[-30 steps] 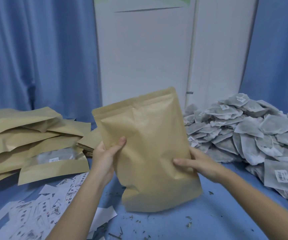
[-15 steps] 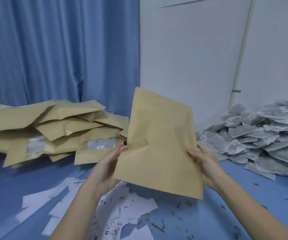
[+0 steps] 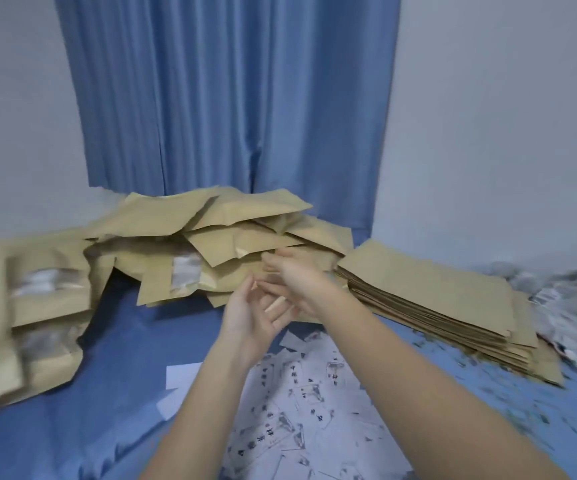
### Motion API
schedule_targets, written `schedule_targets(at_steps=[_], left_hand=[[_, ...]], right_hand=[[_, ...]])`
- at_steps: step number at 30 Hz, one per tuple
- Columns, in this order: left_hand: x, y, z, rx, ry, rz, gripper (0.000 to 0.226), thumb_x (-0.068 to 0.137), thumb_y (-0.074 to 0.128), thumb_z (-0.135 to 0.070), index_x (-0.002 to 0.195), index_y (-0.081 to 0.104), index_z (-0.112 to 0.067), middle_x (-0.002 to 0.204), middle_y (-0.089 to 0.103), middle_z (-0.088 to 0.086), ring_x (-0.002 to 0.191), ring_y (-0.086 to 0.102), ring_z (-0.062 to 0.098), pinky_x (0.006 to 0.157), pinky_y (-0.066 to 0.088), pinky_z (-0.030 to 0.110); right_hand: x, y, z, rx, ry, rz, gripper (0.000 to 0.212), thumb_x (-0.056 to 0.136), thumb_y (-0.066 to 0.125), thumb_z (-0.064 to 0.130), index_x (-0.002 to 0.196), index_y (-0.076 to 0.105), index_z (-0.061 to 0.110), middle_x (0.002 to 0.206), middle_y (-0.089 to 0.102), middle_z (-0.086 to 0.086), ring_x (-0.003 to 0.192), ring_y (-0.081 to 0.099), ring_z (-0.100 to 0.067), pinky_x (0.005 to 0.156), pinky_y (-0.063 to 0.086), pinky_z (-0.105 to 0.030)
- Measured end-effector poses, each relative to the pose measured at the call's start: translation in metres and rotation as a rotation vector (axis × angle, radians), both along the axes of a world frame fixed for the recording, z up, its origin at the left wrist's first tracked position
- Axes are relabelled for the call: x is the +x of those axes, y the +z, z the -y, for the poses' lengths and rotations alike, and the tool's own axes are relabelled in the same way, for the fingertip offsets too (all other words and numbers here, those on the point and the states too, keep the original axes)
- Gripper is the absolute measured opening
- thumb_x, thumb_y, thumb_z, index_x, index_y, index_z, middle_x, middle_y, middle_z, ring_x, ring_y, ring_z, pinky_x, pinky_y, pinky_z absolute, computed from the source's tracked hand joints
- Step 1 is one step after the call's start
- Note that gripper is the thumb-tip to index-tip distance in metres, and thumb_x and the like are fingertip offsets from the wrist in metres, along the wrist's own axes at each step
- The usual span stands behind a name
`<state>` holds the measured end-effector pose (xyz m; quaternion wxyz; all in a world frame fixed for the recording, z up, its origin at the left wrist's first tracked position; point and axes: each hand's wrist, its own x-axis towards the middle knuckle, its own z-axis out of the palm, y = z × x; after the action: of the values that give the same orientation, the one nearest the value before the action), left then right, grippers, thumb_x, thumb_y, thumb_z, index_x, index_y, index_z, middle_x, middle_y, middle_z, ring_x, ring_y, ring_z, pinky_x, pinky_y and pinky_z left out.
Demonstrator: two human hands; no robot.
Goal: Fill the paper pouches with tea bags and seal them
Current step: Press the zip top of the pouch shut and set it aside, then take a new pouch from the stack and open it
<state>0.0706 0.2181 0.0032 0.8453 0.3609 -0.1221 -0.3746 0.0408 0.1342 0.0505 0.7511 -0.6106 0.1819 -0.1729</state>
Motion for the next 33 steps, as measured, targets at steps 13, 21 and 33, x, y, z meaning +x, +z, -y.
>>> schedule_targets(at_steps=[13, 21, 33], left_hand=[[-0.059, -0.019, 0.175, 0.305, -0.286, -0.006, 0.033, 0.098, 0.05, -0.023, 0.122, 0.044, -0.001, 0.117, 0.056, 0.017, 0.108, 0.059, 0.041, 0.079, 0.05, 0.042], [-0.076, -0.051, 0.212, 0.35, -0.286, -0.098, 0.032, 0.09, 0.061, -0.015, 0.114, 0.048, 0.001, 0.107, 0.055, 0.022, 0.091, 0.06, 0.034, 0.082, 0.053, 0.042], [-0.125, -0.008, 0.176, 0.15, -0.097, 0.172, 0.028, 0.097, 0.036, 0.006, 0.115, 0.046, -0.013, 0.112, 0.059, 0.011, 0.09, 0.062, 0.029, 0.07, 0.055, 0.044]], right_hand=[[-0.108, -0.066, 0.199, -1.108, -0.502, -0.55, 0.047, 0.088, 0.056, 0.027, 0.131, 0.049, 0.009, 0.133, 0.053, -0.009, 0.122, 0.048, -0.022, 0.101, 0.033, -0.025], [-0.166, -0.114, 0.228, -1.644, -0.482, -0.906, 0.053, 0.09, 0.049, 0.051, 0.132, 0.044, 0.018, 0.116, 0.059, -0.005, 0.108, 0.054, -0.025, 0.09, 0.04, -0.034], [-0.208, -0.096, 0.145, -1.724, -0.648, -0.288, 0.028, 0.089, 0.062, 0.019, 0.115, 0.067, 0.013, 0.092, 0.069, -0.011, 0.085, 0.065, -0.031, 0.075, 0.052, -0.038]])
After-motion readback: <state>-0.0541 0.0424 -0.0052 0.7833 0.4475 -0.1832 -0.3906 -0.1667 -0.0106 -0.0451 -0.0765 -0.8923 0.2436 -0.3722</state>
